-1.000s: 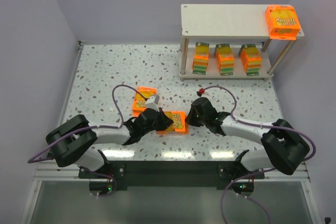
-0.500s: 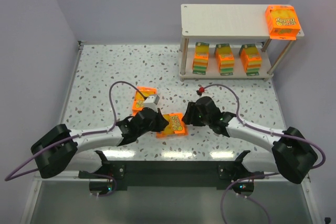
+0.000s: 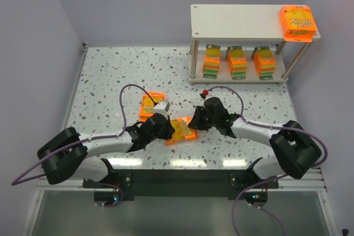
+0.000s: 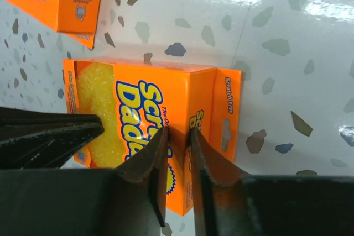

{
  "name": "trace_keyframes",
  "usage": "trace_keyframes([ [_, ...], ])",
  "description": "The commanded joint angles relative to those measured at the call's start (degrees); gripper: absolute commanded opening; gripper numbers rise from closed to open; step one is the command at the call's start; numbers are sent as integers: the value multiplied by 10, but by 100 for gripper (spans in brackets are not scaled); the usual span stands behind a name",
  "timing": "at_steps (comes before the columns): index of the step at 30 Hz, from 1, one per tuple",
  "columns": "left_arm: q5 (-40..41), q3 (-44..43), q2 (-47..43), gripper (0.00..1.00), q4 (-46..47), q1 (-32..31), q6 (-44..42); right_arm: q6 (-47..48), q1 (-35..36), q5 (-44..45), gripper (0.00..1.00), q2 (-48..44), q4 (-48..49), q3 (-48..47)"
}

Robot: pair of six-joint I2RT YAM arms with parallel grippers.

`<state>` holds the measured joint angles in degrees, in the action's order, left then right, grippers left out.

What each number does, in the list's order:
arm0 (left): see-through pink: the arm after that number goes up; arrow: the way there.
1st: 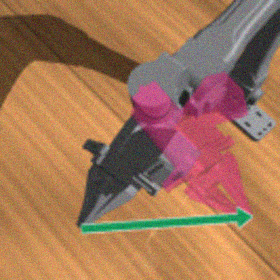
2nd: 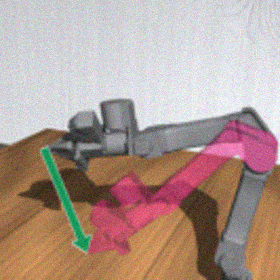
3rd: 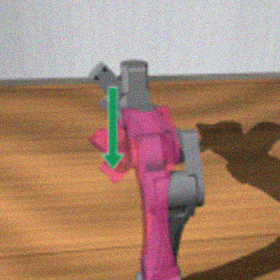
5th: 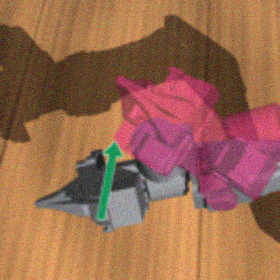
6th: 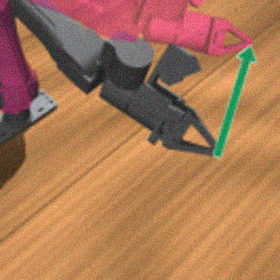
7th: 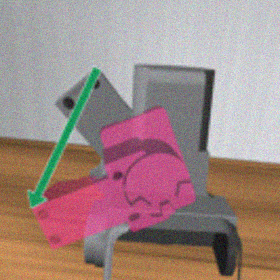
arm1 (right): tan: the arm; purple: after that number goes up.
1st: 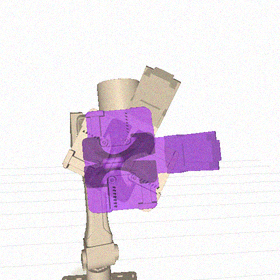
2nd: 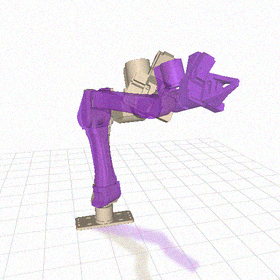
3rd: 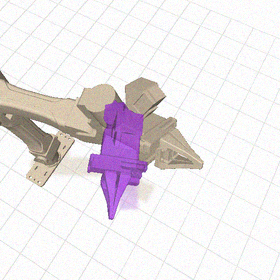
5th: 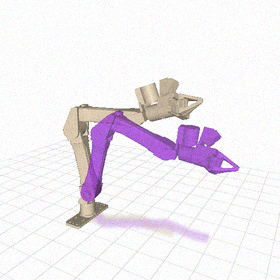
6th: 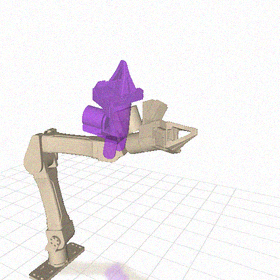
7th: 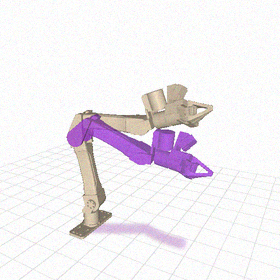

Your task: Place and organize the cleaning sponges onto the shelf

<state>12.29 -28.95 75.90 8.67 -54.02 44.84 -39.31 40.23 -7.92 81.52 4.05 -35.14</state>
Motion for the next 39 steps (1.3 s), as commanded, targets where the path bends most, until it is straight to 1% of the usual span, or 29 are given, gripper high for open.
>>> trace_keyframes([
  [1, -39, -5, 38, 0, 16, -1, -19, 1, -4, -62, 15, 16, 46, 2],
  [4, -41, -8, 39, 0, 15, -2, -17, -2, -13, -69, 0, -3, 39, 12],
  [7, -32, -13, 23, 0, 1, -1, -19, -1, -19, -71, 0, -35, 19, 16],
  [11, 3, -30, -7, 0, -33, -1, -20, -4, -28, -85, 0, -75, -15, 20],
  [15, 36, -57, -60, 0, -77, -1, -23, -10, -30, -90, 0, -116, -53, 18],
  [18, 76, -84, -100, 0, -151, -1, -17, -22, -33, -76, 0, -160, -81, 20],
  [22, 138, -116, -166, 10, -214, -1, -8, -39, -42, -54, 0, -221, -115, 13],
  [23, 163, -120, -195, 15, -226, -1, -5, -40, -45, -53, 0, -235, -130, 9],
  [24, 173, -123, -211, 22, -245, -1, -2, -42, -47, -49, 0, -241, -138, 5],
  [26, 207, -135, -258, 27, -266, 0, 3, -48, -50, -46, 0, -251, -160, -7],
  [27, 217, -138, -274, 33, -287, 0, 7, -52, -53, -45, 0, -262, -164, -11],
  [30, 252, -148, -332, 37, -320, 0, 19, -74, -70, -44, 0, -290, -170, -28],
  [32, 265, -146, -368, 38, -330, 0, 21, -98, -80, -40, 0, -308, -157, -48],
  [35, 267, -129, -394, 38, -338, -1, 25, -142, -97, -24, 0, -335, -119, -82],
  [37, 263, -118, -397, 34, -346, 0, 31, -165, -106, -5, 0, -339, -109, -119],
  [38, 256, -115, -394, 33, -349, -1, 34, -172, -109, 22, 0, -336, -108, -134],
  [39, 252, -111, -392, 29, -356, 0, 43, -179, -114, 39, 0, -334, -107, -146],
])
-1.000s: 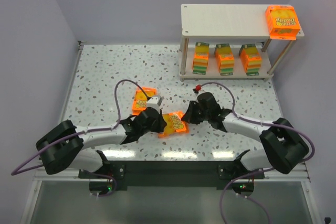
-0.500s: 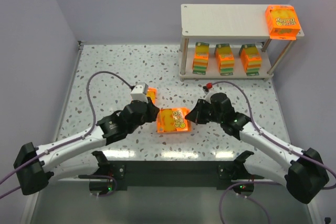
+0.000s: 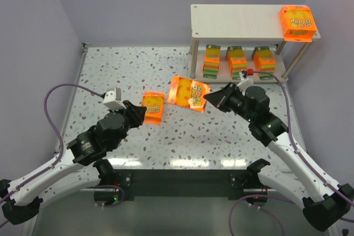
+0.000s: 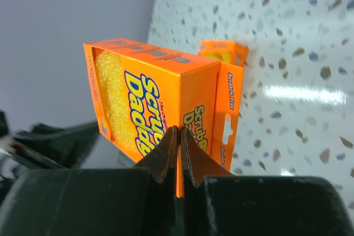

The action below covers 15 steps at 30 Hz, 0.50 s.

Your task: Place and organize the cleaning sponges onto the shelf

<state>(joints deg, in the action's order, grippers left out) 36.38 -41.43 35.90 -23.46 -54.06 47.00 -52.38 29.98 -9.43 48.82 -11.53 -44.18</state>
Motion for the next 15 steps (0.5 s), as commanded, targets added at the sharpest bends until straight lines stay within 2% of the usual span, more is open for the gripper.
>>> trace_keyframes([
  [1, 2, 19, 12, 27, -35, 0, 23, -66, -14, 90, 0, -5, 51, -77],
  [3, -9, 24, 16, 20, -33, 0, 27, -83, -19, 137, 0, -4, 58, -95],
  [6, -29, 29, 21, 12, -27, 0, 31, -130, -22, 285, 0, -7, 68, -117],
  [8, -42, 35, 20, 10, -20, 0, 30, -167, -25, 347, 0, -8, 98, -121],
  [9, -46, 36, 20, 8, -13, 0, 28, -182, -26, 417, 0, -8, 109, -121],
  [12, -56, 35, 21, 5, -11, 0, 28, -233, -27, 532, 0, 14, 135, -132],
  [15, -62, 37, 18, 5, -5, 0, 23, -250, -37, 576, 0, 58, 142, -172],
])
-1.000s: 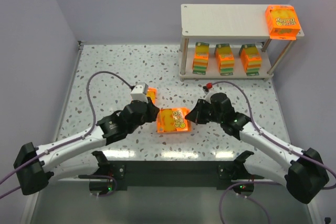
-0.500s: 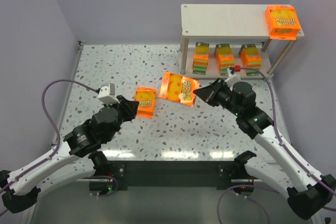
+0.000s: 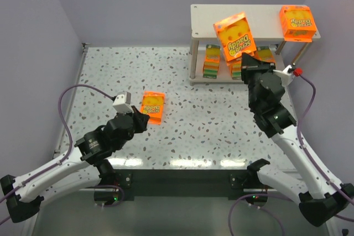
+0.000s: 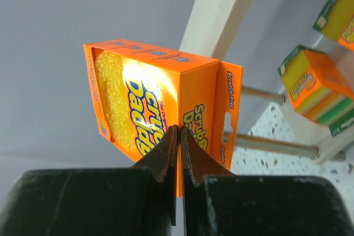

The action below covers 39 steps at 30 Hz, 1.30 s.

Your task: Place and organize the cleaning sponges onto the shelf

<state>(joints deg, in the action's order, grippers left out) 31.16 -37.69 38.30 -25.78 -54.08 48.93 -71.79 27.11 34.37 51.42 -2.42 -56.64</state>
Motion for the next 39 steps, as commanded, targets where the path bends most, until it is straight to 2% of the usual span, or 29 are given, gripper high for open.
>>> trace_keyframes([
  [1, -11, -1, -7, 5, 18, 0, 2, -60, -12, 164, 0, 43, 60, -67],
  [2, -11, -1, -8, 6, 18, 0, 1, -60, -22, 175, 0, 53, 65, -75],
  [5, -10, -4, -12, 20, 13, 0, -4, -69, -52, 182, 0, 101, 62, -118],
  [6, -10, -4, -13, 28, 12, 0, -7, -79, -77, 175, 0, 113, 50, -132],
  [11, -7, -6, -17, 57, 2, 0, -8, -128, -150, 119, 0, 193, -4, -208],
  [14, -7, -11, -17, 66, -8, 0, -2, -150, -190, 78, 0, 235, -40, -247],
  [19, -7, -5, -26, 70, -11, 0, 1, -159, -230, -11, 0, 271, -94, -291],
  [28, -3, 0, -36, 72, -11, 0, 2, -184, -266, -112, 0, 305, -93, -298],
  [39, 3, 1, -35, 73, -12, -1, 5, -196, -267, -120, 0, 290, -105, -299],
])
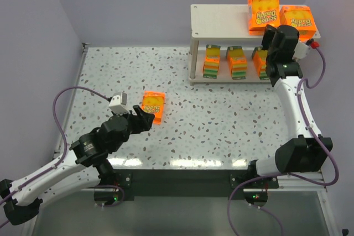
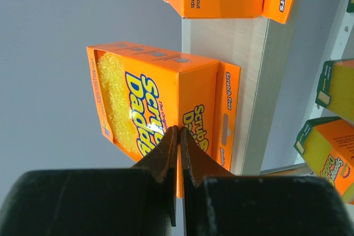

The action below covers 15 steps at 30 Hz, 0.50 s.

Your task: Place and organize the cleaning sponges onto the shelf

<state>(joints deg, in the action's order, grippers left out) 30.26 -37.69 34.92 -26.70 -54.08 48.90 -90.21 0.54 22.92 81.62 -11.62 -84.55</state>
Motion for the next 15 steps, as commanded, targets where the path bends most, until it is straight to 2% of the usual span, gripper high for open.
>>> trace_keyframes([
  [1, 12, 0, 1, 73, -2, 0, 5, -11, -1, -4, 0, -14, -17, -20],
  [12, 11, -1, 4, 73, -4, 0, 9, -14, -2, -5, 0, -30, -31, -20],
  [15, 12, -1, 2, 73, -5, 0, 11, -11, -2, -4, 8, -41, -34, -18],
])
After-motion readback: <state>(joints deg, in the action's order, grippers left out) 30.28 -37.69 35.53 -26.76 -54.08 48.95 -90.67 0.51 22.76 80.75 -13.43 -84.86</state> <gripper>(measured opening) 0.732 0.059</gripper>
